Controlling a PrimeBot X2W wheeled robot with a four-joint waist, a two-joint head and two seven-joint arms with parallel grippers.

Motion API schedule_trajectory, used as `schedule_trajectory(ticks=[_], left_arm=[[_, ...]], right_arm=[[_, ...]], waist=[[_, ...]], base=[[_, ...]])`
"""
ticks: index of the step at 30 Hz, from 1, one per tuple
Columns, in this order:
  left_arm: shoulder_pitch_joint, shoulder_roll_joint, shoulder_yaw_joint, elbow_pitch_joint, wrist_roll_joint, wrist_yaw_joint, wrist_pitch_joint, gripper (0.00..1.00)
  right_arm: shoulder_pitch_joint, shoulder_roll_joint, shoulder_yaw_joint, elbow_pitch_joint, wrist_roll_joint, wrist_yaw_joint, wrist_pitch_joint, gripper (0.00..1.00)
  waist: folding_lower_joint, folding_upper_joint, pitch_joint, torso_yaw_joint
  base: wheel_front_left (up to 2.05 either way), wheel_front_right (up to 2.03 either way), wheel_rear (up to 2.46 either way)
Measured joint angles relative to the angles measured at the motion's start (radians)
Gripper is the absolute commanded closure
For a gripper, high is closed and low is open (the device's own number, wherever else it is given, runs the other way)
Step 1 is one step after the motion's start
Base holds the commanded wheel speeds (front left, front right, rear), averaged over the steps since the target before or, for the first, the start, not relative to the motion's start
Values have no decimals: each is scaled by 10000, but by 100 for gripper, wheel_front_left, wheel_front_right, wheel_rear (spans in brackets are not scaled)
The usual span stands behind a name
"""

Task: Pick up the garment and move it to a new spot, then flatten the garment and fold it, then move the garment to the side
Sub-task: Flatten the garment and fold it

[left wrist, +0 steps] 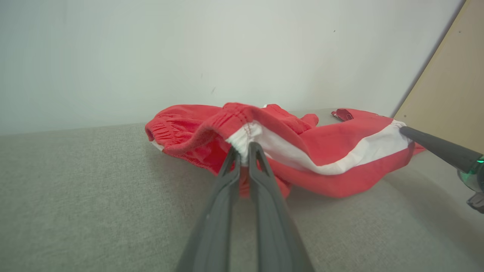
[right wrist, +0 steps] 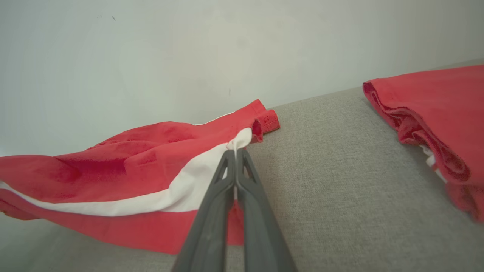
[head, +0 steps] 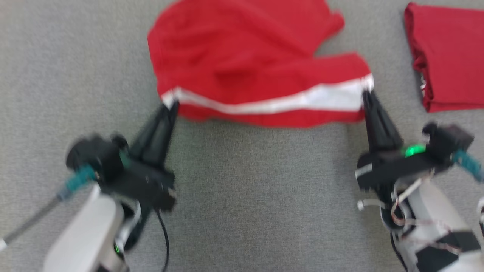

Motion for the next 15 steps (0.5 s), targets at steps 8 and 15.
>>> schedule_trajectory(ticks=[8,15], left_arm=[[2463,-527,604,-288,660,-46,0,100],[3986,-1062,1030,-245,1122,-96,0,100]], right_arm=[[2446,173,-571,-621,-207,0,0,100],[4029,633,-1112,-909,-267,0,-2,100]], waist=[[-1,-1,-955,9],[0,0,-1659,99]], base=[[0,0,0],[0,0,0]])
